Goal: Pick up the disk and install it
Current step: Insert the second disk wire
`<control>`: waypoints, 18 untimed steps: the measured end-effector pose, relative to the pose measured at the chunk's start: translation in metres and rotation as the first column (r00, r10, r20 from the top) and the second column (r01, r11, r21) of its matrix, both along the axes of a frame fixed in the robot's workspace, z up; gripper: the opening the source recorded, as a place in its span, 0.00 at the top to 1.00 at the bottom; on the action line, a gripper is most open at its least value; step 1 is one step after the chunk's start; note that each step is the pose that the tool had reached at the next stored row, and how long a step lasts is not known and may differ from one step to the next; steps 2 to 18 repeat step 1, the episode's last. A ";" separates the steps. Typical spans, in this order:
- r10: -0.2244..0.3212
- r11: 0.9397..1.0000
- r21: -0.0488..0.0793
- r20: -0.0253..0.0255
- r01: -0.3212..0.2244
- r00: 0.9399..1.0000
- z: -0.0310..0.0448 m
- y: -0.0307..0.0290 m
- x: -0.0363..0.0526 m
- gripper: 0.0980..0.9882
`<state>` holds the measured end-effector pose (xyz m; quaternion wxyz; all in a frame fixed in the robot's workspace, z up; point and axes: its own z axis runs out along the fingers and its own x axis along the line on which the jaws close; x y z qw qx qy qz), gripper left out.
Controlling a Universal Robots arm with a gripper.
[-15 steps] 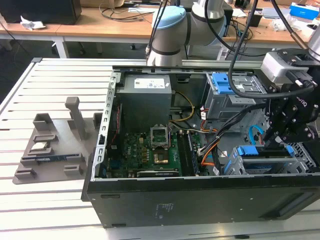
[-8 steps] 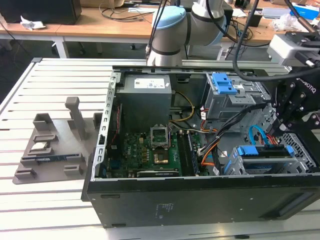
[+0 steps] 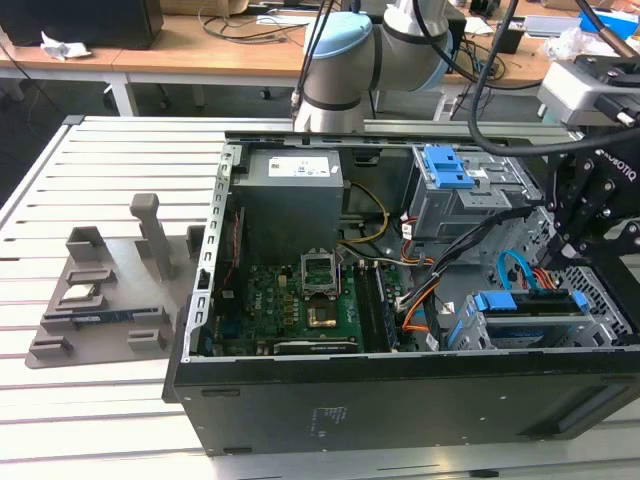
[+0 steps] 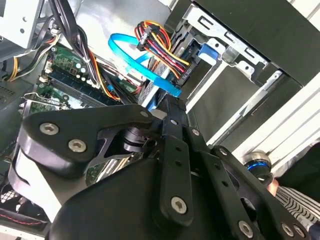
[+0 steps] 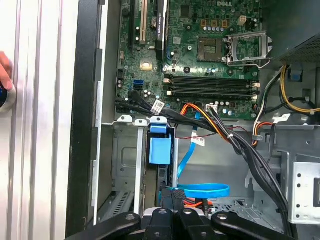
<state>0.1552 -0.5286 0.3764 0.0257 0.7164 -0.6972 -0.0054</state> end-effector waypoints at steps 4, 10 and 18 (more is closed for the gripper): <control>0.000 1.000 0.000 0.000 0.000 1.000 0.0001 0.0000 0.0000 0.99; 0.000 1.000 0.000 0.000 0.000 1.000 0.0001 0.0000 0.0000 0.99; 0.000 1.000 0.000 0.000 0.000 1.000 0.0001 0.0000 0.0000 0.99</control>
